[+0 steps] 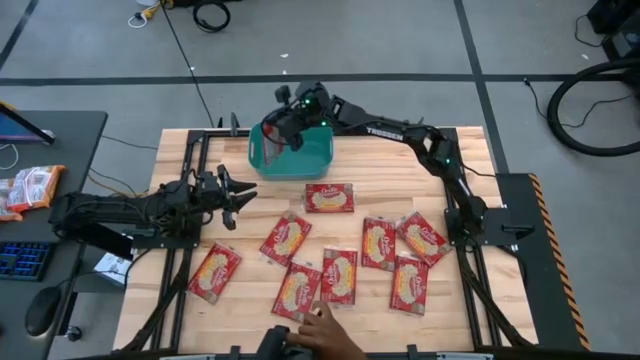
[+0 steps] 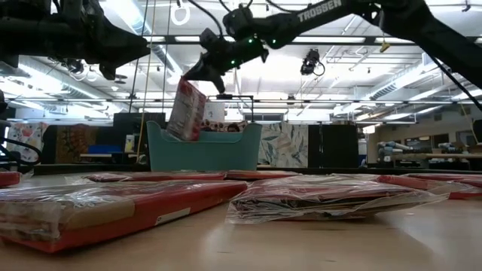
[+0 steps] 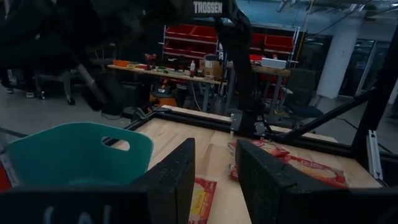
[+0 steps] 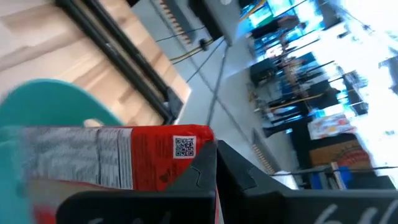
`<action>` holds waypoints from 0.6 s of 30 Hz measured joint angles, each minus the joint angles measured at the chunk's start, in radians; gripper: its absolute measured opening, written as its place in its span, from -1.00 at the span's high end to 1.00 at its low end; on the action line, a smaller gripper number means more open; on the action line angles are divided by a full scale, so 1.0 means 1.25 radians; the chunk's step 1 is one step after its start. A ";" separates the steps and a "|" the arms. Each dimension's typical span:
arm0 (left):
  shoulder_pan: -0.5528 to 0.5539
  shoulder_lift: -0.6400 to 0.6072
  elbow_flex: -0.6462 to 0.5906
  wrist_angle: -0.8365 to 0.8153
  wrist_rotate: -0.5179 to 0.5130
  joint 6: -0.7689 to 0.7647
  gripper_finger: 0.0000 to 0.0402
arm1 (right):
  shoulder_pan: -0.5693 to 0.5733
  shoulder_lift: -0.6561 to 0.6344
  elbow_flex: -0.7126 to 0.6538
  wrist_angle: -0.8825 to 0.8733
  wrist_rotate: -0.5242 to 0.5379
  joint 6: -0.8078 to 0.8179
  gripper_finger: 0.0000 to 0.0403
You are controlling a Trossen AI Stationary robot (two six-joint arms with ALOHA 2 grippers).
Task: Sort popcorn bags into baskets
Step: Put the red popcorn bag into the green bin
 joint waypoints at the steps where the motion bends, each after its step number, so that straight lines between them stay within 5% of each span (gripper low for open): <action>1: 0.000 0.000 0.000 0.000 -0.002 -0.001 0.40 | -0.001 0.009 0.000 0.017 -0.001 0.000 0.98; 8: 0.000 0.000 0.000 -0.006 -0.002 -0.002 0.40 | 0.001 0.057 0.000 0.077 0.013 -0.011 0.98; 18: 0.000 0.000 0.000 -0.039 -0.002 -0.009 0.40 | 0.008 0.044 0.002 -0.150 0.105 -0.055 0.98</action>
